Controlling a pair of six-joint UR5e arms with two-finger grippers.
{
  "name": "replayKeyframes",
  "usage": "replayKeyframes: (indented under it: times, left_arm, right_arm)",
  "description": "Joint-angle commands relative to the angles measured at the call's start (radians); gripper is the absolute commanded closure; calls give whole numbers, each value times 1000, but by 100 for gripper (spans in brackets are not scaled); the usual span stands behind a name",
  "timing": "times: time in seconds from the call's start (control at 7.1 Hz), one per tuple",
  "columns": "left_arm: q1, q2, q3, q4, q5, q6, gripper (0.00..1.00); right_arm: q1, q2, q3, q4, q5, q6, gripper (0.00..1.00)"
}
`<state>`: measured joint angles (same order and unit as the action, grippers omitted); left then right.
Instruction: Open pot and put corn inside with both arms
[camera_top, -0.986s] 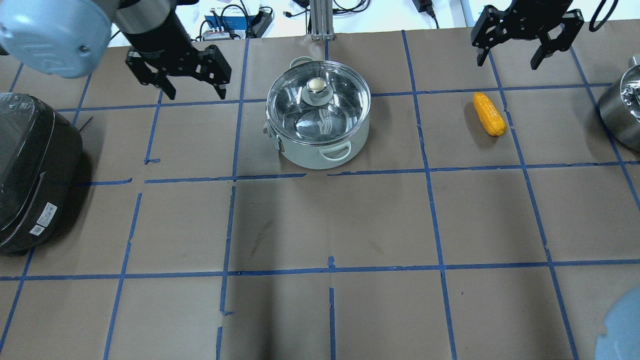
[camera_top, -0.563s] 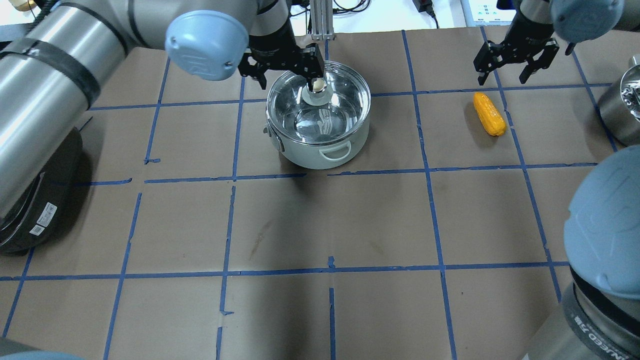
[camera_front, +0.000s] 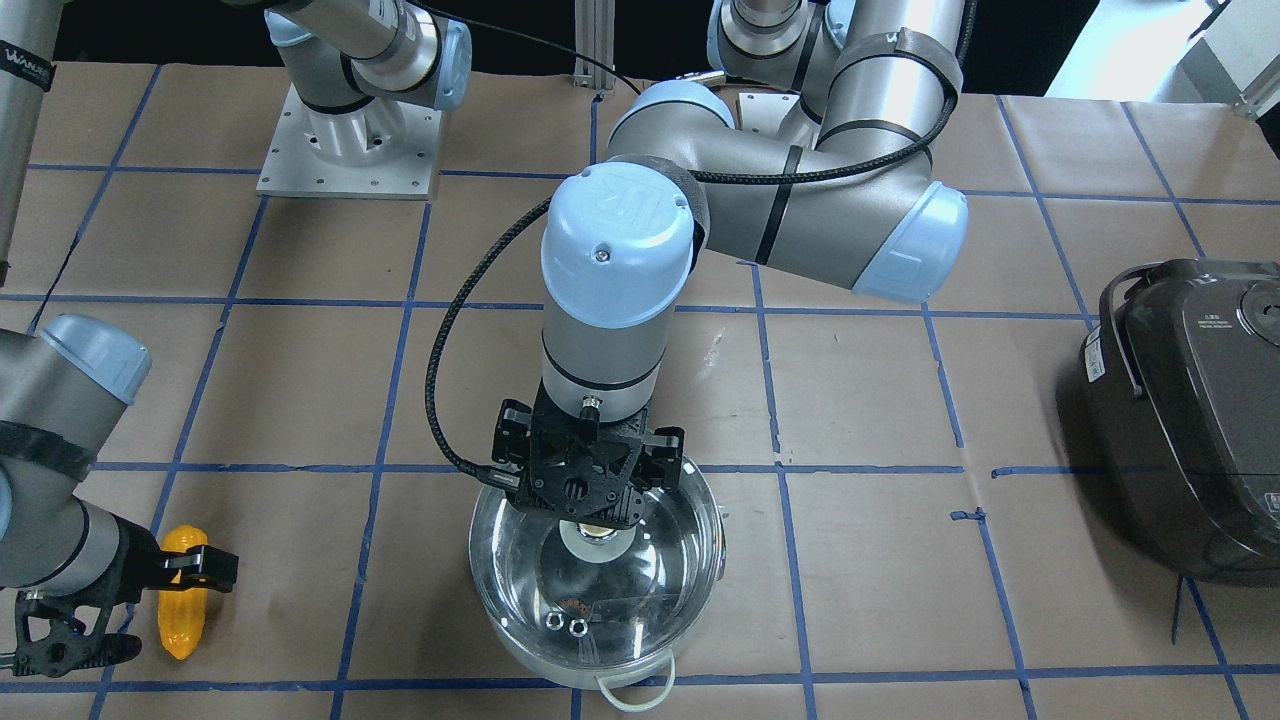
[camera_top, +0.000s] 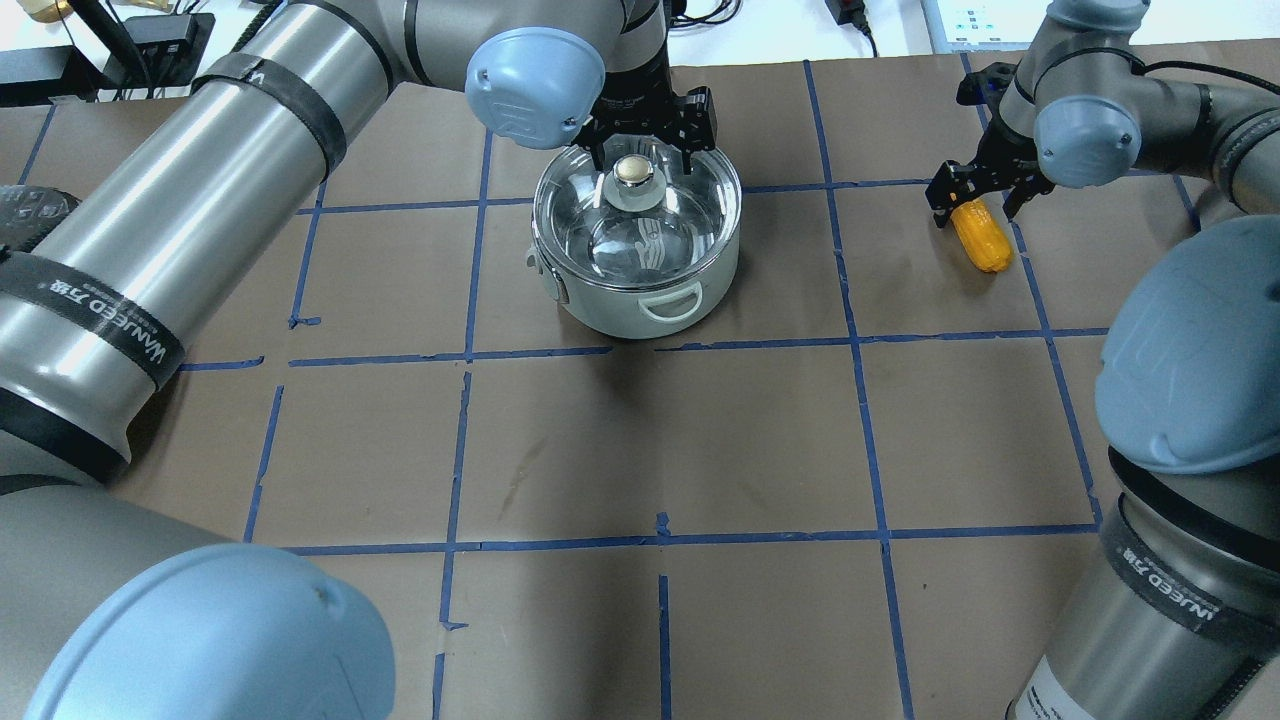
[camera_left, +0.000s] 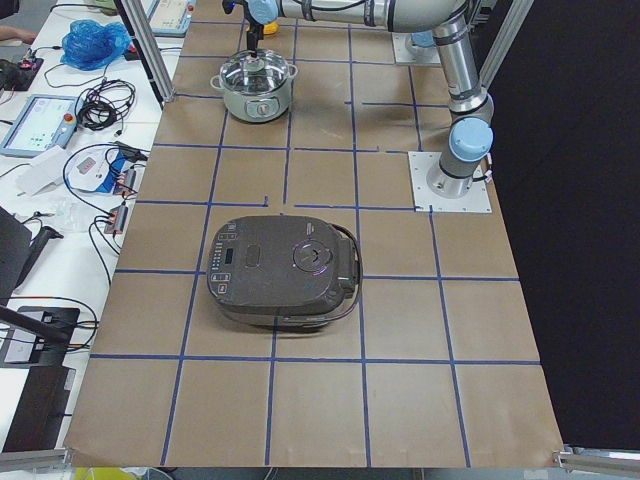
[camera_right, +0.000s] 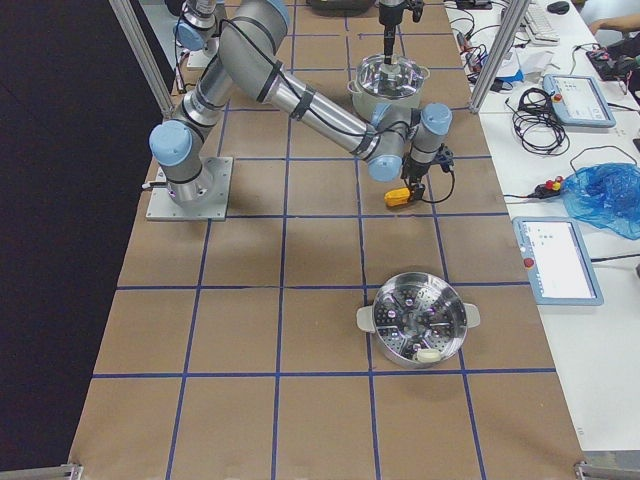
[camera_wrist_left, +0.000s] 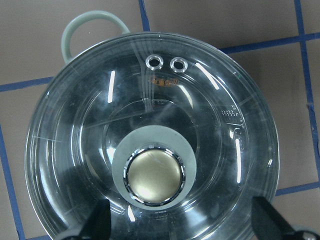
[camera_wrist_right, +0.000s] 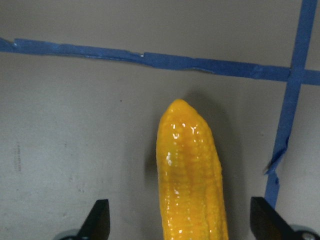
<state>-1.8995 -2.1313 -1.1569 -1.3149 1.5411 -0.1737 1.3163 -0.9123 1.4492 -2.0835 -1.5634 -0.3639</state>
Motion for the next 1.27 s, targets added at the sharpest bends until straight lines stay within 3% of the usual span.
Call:
replayKeyframes:
  times: [0.0,0.14,0.28,0.56,0.85,1.13]
  left_arm:
    - [2,-7,-13,5,7,8,0]
    - [7,-18,-12,6,7,17,0]
    - [8,-30,2,6,8,28,0]
    - [17,-33,3,6,7,28,0]
    - [28,-56,-4,73,7,25,0]
    - [28,-65,2,79,8,22,0]
  right_arm:
    - [-11,6,37,-44,3,-1,40]
    - [-11,12,37,-46,3,0,72]
    - [-11,12,22,-38,0,6,88]
    - [-9,-3,-42,6,15,63,89]
    - [15,-68,-157,190,42,95,91]
    - [61,-152,-158,275,42,134,91]
